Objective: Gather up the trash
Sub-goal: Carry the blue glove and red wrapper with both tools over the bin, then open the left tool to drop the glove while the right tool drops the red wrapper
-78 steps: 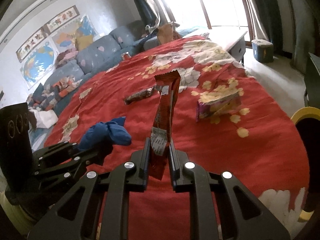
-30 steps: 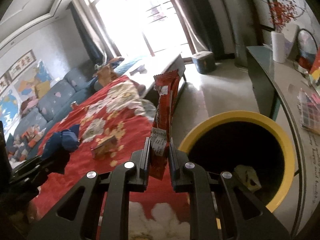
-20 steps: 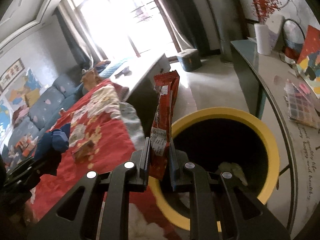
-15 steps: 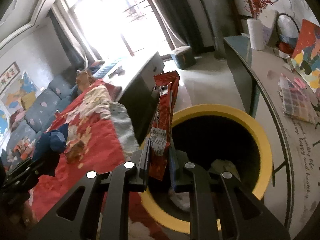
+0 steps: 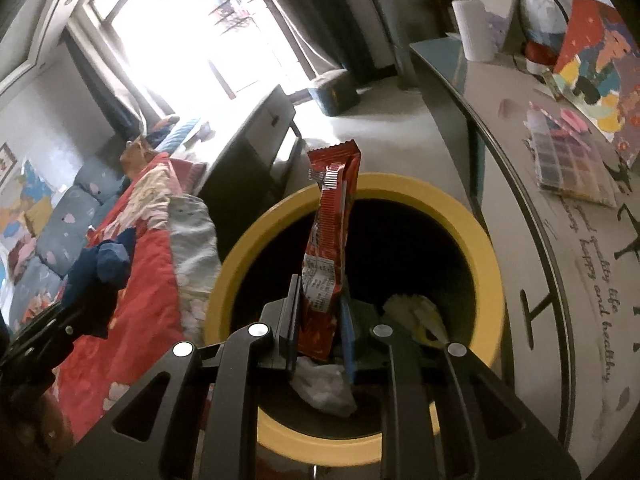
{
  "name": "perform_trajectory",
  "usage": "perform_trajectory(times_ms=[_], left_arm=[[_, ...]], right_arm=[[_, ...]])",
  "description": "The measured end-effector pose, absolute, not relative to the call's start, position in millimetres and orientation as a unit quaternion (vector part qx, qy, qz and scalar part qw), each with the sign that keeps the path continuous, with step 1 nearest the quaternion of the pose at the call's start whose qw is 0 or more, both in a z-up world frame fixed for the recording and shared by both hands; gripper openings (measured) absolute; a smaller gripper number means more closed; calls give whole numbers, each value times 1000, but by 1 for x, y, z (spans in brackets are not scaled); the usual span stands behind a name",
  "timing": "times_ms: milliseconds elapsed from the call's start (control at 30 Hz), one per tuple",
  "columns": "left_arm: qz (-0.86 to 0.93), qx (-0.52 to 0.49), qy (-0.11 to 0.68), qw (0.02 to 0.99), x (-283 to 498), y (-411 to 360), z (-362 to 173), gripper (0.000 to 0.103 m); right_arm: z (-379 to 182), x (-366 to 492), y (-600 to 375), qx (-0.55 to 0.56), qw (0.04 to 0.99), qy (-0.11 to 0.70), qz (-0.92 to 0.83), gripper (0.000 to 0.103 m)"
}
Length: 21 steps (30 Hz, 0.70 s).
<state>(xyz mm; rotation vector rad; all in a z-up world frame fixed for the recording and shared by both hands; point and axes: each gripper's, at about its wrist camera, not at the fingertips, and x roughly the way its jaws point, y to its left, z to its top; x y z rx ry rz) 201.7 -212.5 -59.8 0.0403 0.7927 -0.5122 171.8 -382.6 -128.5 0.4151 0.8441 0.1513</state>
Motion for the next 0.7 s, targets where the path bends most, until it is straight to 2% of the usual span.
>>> perform_trajectory(times_ms=[133, 200, 267, 333, 400, 500, 633, 700], left_arm=[[-257, 27, 388, 885, 209, -225, -66, 15], [-261, 30, 389, 883, 211, -230, -69, 16], [-260, 33, 389, 883, 213, -232, -71, 27], [-256, 28, 387, 885, 217, -230, -70, 50], [-254, 17, 384, 888, 220, -226, -69, 56], [-254, 11, 377, 890, 221, -221, -66, 75], [-247, -2, 372, 895, 220, -209, -62, 87], [-240, -4, 364, 900, 218, -202, -58, 90]], right_arm=[[-137, 173, -390, 208, 883, 415, 68, 19], [-140, 173, -393, 211, 881, 417, 65, 26], [-140, 173, -395, 215, 881, 416, 62, 35], [-140, 172, -398, 219, 881, 415, 57, 39], [-139, 171, -401, 222, 882, 413, 55, 46], [-135, 170, -403, 221, 885, 407, 51, 50], [-127, 169, -400, 216, 890, 399, 45, 52], [-119, 167, -395, 213, 896, 388, 43, 56]])
